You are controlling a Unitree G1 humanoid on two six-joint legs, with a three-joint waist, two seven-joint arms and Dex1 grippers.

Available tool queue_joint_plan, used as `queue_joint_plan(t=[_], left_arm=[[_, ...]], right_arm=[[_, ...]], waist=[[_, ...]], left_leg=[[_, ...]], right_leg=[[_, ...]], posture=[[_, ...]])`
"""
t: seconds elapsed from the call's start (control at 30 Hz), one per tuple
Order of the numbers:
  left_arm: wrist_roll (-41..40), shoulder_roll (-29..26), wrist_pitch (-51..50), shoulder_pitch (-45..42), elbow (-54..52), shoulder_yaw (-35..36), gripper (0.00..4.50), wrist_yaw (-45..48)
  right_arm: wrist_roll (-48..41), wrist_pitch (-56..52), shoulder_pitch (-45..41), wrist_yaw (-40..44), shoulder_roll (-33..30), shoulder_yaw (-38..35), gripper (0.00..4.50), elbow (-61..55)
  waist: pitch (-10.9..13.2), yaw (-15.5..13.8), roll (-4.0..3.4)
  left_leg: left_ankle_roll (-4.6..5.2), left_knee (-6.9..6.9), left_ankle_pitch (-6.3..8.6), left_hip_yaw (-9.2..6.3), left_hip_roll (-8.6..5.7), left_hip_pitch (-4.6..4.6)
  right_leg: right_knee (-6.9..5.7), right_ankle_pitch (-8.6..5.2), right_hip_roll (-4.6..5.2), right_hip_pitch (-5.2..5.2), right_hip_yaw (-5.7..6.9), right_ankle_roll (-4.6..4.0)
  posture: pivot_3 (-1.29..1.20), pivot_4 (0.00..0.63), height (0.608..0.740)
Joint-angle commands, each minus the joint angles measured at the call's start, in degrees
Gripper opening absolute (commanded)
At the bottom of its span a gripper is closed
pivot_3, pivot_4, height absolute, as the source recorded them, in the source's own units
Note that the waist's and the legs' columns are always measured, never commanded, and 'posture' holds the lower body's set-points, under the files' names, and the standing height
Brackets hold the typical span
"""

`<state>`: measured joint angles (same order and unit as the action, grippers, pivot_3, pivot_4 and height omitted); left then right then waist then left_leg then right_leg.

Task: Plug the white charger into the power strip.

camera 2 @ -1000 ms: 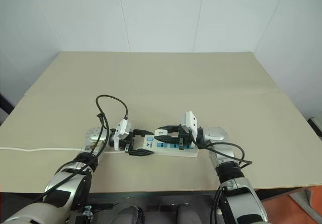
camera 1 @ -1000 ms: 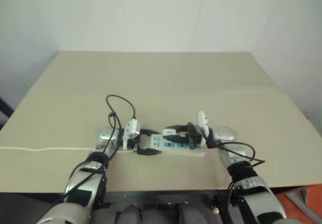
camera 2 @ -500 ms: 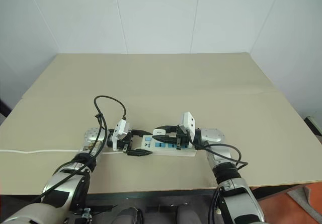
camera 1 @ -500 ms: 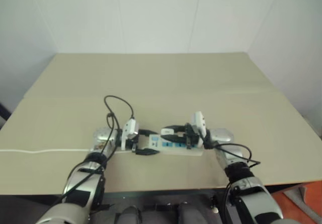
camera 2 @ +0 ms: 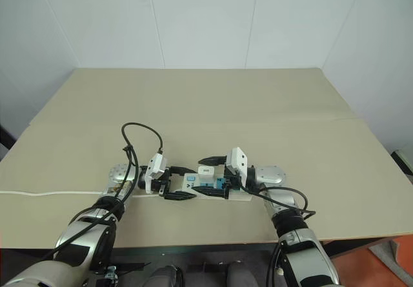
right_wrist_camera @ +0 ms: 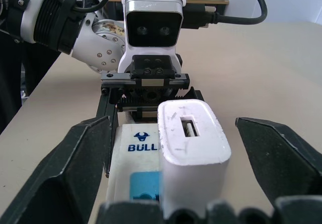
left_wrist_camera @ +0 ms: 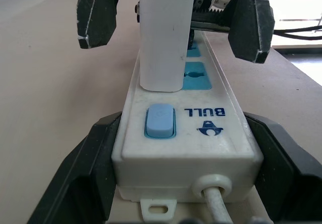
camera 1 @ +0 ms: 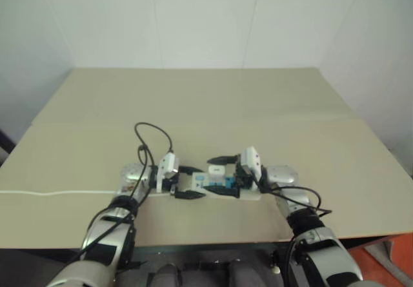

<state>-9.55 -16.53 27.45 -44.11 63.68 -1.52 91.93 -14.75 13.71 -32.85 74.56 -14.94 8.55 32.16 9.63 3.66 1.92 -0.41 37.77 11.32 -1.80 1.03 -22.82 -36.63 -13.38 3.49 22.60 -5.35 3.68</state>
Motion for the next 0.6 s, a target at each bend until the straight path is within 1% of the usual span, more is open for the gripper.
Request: queue_joint_plan(t=[0.03, 0.07, 0.1, 0.17, 0.27, 0.33, 0.4, 0.5, 0.6], left_arm=[[-2.3, -1.7, -7.6, -2.3, -3.1, -4.9, 3.27, 0.6], [-3.7, -2.1, -8.9, -2.0, -4.0, -5.8, 3.27, 0.6], [-5.0, -2.4, -9.7, -1.7, -4.8, -6.3, 4.02, 0.6], [-7.1, -2.8, -10.5, -1.1, -6.5, -7.2, 4.48, 0.6], [-9.6, -3.8, -11.0, -0.5, -9.1, -7.4, 4.48, 0.6], [-11.5, -4.3, -8.8, 0.7, -11.5, -5.1, 4.48, 0.6], [-15.6, -6.2, -11.6, 2.6, -17.0, -3.1, 4.48, 0.6], [-21.6, -13.3, -21.2, 6.8, -27.7, -3.3, 4.48, 0.6], [-21.5, -19.8, -21.6, 11.5, -33.5, -2.7, 4.48, 0.6]], right_arm=[[3.2, -0.3, 2.2, 0.1, -1.2, 1.9, 4.48, 4.2], [3.2, -0.2, 2.1, -0.1, -1.3, 1.8, 4.48, 4.1], [3.2, -0.1, 2.0, -0.3, -1.5, 1.6, 4.50, 3.9], [3.4, 0.4, 1.9, -0.7, -1.9, 1.5, 4.50, 3.3], [3.7, 0.7, 2.0, -0.9, -3.6, 1.4, 4.50, 0.2], [2.6, 0.2, 2.2, -1.2, -5.4, 0.5, 4.50, -4.0], [0.3, -1.4, 3.0, -0.9, -8.6, -1.5, 4.50, -10.8], [-1.7, -5.1, 4.7, -3.2, -15.3, -6.1, 4.50, -20.8], [-4.0, -8.3, 7.3, -3.8, -23.6, -12.1, 4.50, -27.0]], waist=[[0.0, -0.1, 0.01], [0.0, 0.0, 0.01], [0.0, 0.0, 0.01], [0.0, 0.0, 0.01], [0.0, -0.2, 0.01], [0.0, -0.2, 0.00], [0.0, -0.3, -0.01], [0.2, -0.2, -0.11], [0.3, 0.0, -0.27]], left_leg=[[0.00, 0.00, 0.00, -0.01, 0.00, 0.00], [0.00, 0.00, 0.00, -0.02, 0.00, 0.00], [0.00, 0.00, 0.00, -0.02, 0.00, 0.01], [-0.01, -0.01, 0.02, -0.02, 0.00, 0.01], [-0.02, -0.01, 0.02, -0.03, -0.01, 0.00], [-0.02, -0.01, 0.02, -0.03, -0.01, -0.01], [-0.02, -0.01, 0.02, -0.03, -0.01, -0.07], [-0.02, -0.01, 0.02, -0.01, 0.00, -0.65], [-0.02, -0.03, 0.02, 0.04, 0.00, -1.00]], right_leg=[[0.00, 0.00, 0.00, -0.01, 0.01, 0.01], [0.00, -0.01, 0.00, -0.02, 0.01, 0.01], [0.00, -0.01, 0.00, -0.02, 0.01, 0.02], [0.01, -0.03, 0.00, -0.02, 0.01, 0.04], [0.02, -0.03, 0.02, -0.03, 0.01, 0.04], [0.02, -0.03, 0.02, -0.02, 0.01, 0.04], [0.05, -0.04, 0.02, 0.05, 0.01, 0.03], [-0.08, -0.01, 0.03, 0.71, -0.05, -0.01], [-0.19, 0.00, 0.02, 1.20, -0.14, -0.04]], posture=[[0.00, 0.150, 0.740], [0.00, 0.150, 0.740], [0.00, 0.150, 0.740], [0.00, 0.150, 0.740], [0.00, 0.150, 0.740], [0.00, 0.150, 0.740], [0.00, 0.150, 0.740], [0.00, 0.150, 0.740], [0.00, 0.150, 0.740]])
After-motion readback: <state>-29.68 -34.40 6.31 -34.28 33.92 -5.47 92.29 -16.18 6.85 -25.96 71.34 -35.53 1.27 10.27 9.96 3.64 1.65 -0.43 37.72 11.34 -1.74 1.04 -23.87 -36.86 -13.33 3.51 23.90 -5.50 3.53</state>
